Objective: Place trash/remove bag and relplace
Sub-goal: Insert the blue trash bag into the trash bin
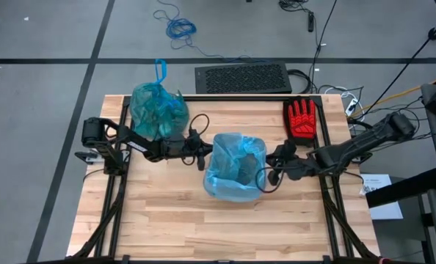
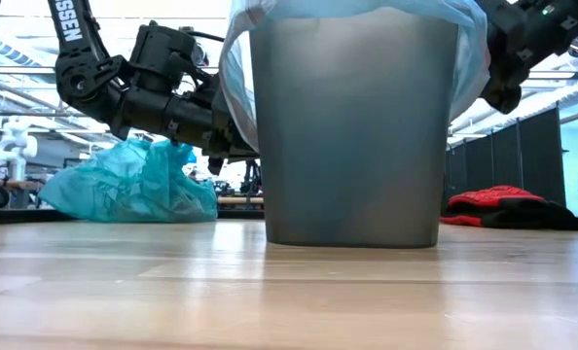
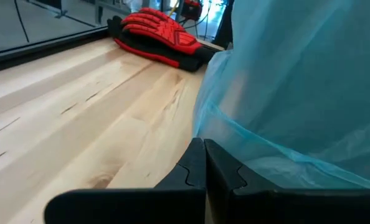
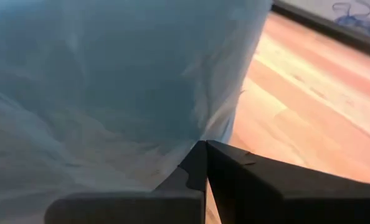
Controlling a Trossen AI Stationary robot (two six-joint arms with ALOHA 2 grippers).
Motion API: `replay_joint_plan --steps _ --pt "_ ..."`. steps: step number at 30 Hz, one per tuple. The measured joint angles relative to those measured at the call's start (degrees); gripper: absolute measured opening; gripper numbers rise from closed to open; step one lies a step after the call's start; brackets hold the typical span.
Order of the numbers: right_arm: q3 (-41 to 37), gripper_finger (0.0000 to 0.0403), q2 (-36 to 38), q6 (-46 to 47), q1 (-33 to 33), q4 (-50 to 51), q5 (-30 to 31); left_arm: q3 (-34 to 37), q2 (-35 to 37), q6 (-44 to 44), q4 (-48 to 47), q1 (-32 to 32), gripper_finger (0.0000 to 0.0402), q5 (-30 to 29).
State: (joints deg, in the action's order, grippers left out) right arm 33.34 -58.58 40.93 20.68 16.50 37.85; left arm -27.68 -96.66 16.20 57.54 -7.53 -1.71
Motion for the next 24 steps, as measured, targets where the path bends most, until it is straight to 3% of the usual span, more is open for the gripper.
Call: replay_joint_plan --steps 7,12,18,24 --pt "0.0 0.0000 5.8 -2.1 1.1 2.3 7.5 0.0 0.9 -0.2 -0.2 -1.3 0.0000 -0.1" --pt "0.0 0.0000 8.1 -10.3 -3.7 -0.2 9.6 0.0 5.8 -2.7 -3.7 -3.1 0.0000 -0.1" --pt "0.0 0.0000 8.4 -18.0 -11.1 -3.8 -3.7 0.0 16.9 -4.7 -14.7 -3.8 0.0000 -0.1" --pt "0.0 0.0000 8.4 -20.5 -11.8 -10.2 -18.1 0.0 26.4 -5.1 -26.0 -0.2 0.0000 0.4"
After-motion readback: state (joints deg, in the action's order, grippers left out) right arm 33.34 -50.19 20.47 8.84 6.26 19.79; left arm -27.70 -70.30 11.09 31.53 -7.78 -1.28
